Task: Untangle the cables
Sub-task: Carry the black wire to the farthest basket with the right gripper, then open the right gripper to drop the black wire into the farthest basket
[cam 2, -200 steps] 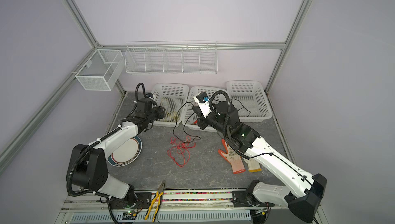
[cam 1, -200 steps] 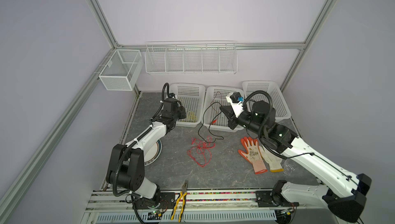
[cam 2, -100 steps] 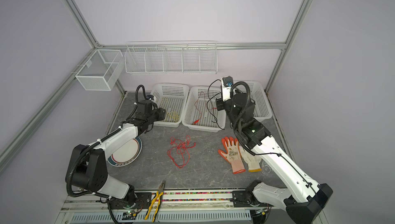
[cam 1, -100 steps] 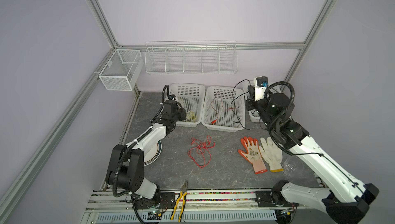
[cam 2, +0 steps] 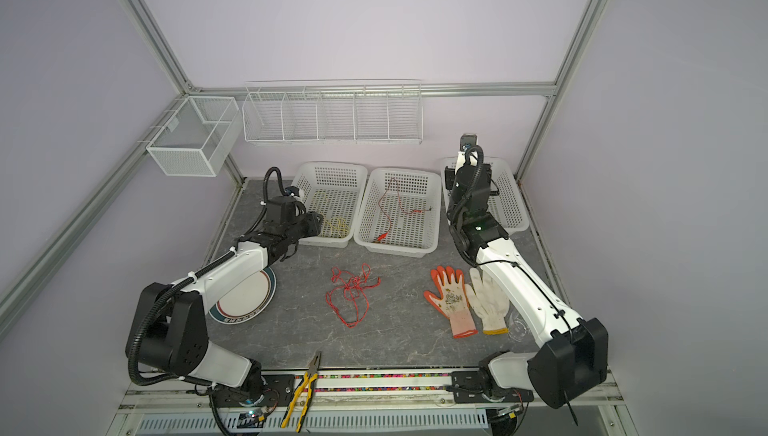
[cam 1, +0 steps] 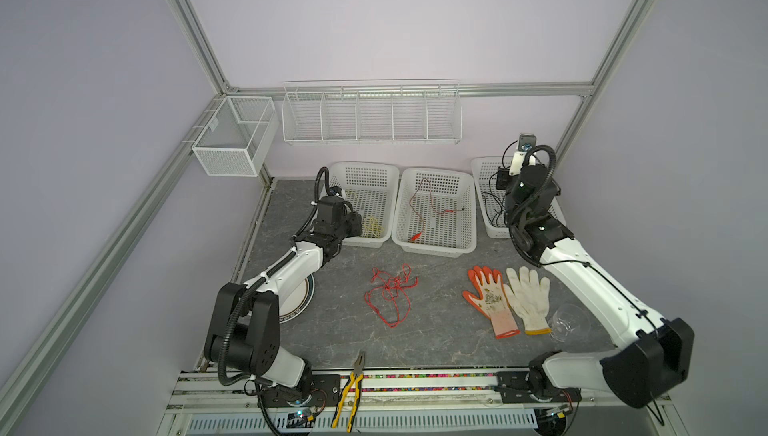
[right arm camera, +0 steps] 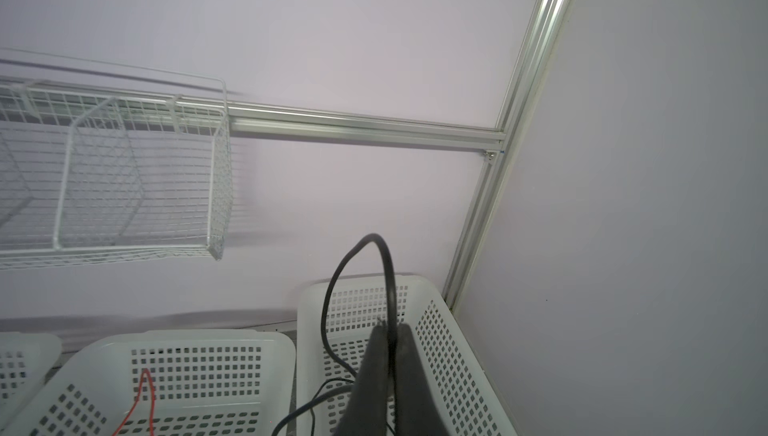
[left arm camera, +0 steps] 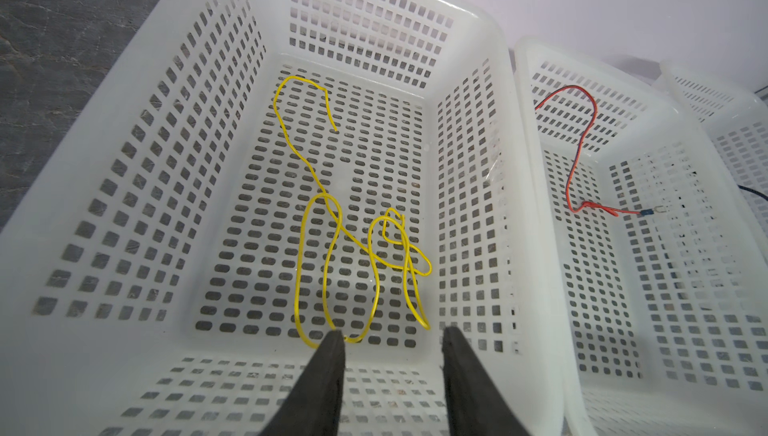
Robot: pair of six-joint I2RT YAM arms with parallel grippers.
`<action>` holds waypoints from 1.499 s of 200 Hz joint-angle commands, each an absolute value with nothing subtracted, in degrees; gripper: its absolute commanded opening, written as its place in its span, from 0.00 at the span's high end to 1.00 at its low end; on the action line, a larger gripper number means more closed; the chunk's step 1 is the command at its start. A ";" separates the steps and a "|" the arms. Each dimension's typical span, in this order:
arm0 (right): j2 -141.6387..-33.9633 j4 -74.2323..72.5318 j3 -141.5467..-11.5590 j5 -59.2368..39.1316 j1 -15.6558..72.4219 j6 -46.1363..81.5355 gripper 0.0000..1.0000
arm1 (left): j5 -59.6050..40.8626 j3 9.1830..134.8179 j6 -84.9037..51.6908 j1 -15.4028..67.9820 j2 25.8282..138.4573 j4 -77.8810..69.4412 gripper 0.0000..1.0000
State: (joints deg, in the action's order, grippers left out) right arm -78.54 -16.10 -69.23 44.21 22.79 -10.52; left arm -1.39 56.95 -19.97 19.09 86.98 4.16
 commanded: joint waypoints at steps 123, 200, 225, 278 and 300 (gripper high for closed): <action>-95.77 -32.83 -62.09 57.20 12.11 -8.63 0.94 | -1.52 56.25 -20.61 20.04 85.85 5.98 0.60; -100.71 -18.79 -64.51 45.61 10.20 1.36 0.90 | -2.37 55.33 -18.96 21.53 84.97 5.89 0.60; -100.77 -16.33 -64.51 43.30 10.20 3.10 0.79 | -2.81 54.03 -18.42 22.01 83.82 5.64 0.59; -96.95 -12.04 -64.17 34.86 10.19 5.08 0.41 | -3.69 49.79 -18.64 22.87 80.62 6.07 0.58; -94.86 -10.70 -64.07 31.21 10.91 5.22 0.35 | -3.29 48.25 -18.63 23.37 78.99 7.30 0.58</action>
State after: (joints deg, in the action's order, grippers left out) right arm -99.02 -12.25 -63.46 36.75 10.24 4.01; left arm -2.96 49.76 -18.98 22.70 81.45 5.72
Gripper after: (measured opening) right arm 0.625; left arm 0.417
